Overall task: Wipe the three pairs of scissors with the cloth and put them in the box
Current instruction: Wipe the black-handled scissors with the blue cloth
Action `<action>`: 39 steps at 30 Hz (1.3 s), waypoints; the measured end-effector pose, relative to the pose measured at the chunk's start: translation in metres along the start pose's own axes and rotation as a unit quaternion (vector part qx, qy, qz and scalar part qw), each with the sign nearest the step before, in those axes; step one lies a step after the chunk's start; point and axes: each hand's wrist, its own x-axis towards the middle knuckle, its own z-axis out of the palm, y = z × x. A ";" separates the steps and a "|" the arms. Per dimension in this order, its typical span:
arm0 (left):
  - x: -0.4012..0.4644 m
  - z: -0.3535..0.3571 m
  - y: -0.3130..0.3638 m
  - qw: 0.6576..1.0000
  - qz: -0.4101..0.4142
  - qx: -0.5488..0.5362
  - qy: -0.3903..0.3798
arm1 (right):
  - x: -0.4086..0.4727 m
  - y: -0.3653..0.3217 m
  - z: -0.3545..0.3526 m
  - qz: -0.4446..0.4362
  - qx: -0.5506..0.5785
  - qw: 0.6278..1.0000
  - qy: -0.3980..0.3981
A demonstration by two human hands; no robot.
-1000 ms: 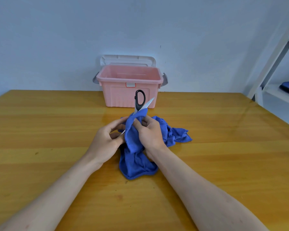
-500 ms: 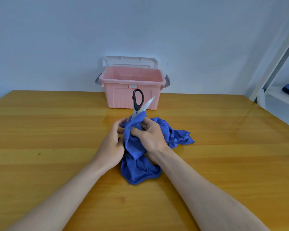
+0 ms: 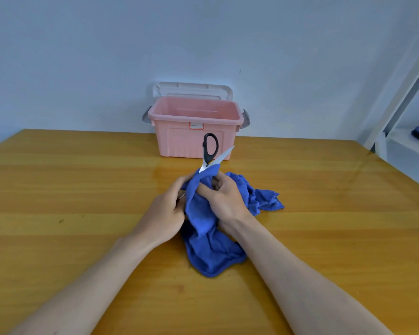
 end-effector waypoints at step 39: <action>0.005 0.003 -0.007 0.998 0.046 -0.014 0.033 | 0.001 -0.004 0.002 -0.011 -0.061 0.998 0.029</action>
